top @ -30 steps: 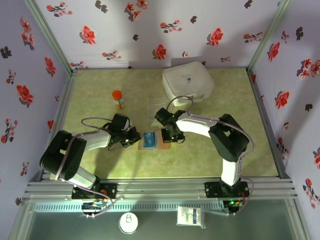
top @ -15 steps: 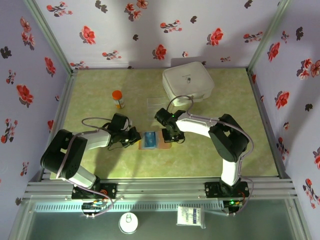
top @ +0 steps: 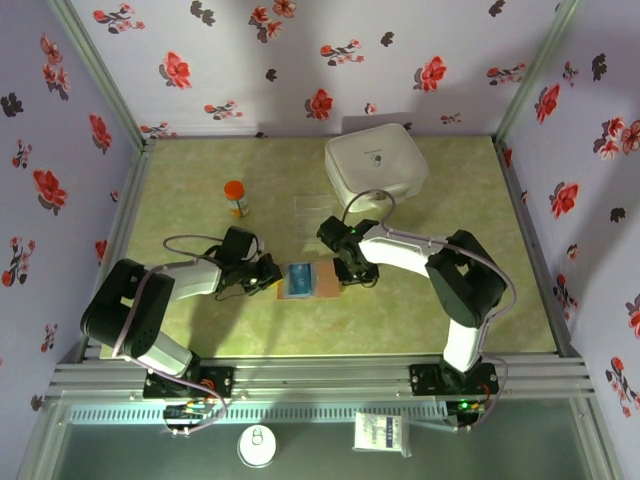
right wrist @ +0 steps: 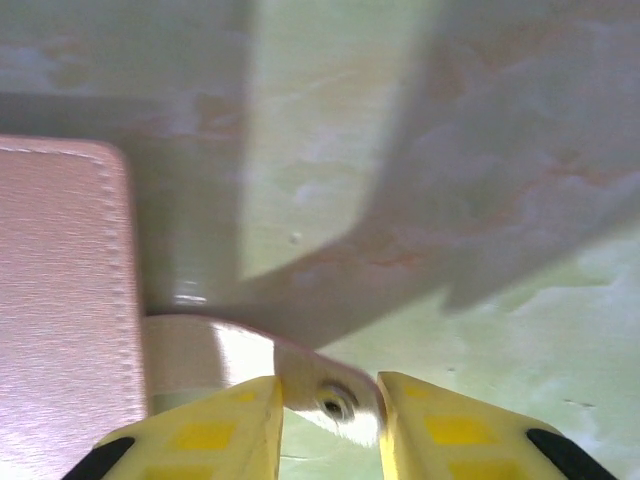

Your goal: Take the credit cards out of the card holder

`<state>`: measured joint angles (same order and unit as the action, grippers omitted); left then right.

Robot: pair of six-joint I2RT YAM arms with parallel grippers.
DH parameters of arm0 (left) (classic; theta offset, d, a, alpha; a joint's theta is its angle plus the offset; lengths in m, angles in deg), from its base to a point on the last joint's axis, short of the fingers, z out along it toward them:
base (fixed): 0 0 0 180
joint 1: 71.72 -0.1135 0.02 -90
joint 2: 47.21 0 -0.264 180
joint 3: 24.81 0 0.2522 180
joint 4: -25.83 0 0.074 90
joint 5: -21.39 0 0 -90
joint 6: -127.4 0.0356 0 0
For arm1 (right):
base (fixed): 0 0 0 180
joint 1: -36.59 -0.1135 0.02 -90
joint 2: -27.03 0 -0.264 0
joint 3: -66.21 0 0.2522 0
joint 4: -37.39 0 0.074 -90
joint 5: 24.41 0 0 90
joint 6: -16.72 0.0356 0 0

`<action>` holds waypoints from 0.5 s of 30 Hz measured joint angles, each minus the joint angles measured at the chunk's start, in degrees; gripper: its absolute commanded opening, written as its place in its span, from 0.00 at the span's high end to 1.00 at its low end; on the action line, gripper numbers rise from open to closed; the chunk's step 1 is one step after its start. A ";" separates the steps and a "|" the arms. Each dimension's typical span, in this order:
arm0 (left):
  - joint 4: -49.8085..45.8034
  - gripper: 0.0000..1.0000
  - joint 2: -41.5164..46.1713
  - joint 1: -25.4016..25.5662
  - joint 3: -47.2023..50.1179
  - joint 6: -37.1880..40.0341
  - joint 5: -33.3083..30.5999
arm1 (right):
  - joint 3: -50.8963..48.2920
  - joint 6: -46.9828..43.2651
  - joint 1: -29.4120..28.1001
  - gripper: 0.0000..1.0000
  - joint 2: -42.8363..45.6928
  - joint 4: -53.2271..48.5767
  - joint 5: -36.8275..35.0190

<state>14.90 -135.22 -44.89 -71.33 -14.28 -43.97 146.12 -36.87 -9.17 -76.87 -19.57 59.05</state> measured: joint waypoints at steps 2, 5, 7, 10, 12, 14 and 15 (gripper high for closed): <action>0.13 1.00 0.13 0.00 0.11 0.00 -0.02 | -0.85 -0.02 0.42 0.62 0.33 -0.31 -0.37; 0.17 1.00 0.28 0.00 0.26 -0.02 -0.04 | -1.92 0.00 0.68 0.63 0.50 -0.35 -0.52; 0.17 1.00 0.28 0.00 0.24 -0.02 -0.04 | -2.29 0.00 0.68 0.64 0.50 -0.22 -0.46; -0.07 1.00 0.48 -0.02 0.26 -0.04 -0.07 | -2.49 0.00 0.68 0.64 0.50 0.24 -0.37; -0.76 1.00 0.90 -0.02 0.26 -0.04 -0.20 | -2.49 0.00 0.68 0.64 0.52 0.42 -0.33; -1.97 1.00 1.51 -0.02 0.24 -0.07 -0.46 | -2.51 0.00 0.68 0.64 0.79 0.52 -0.24; -2.84 1.00 1.95 -0.02 0.24 -0.04 -0.66 | -2.51 0.00 0.68 0.64 1.03 0.46 -0.11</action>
<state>12.05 -133.27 -44.91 -71.09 -14.32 -44.63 143.61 -36.87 -8.49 -75.84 -19.11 58.94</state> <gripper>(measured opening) 0.049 0.363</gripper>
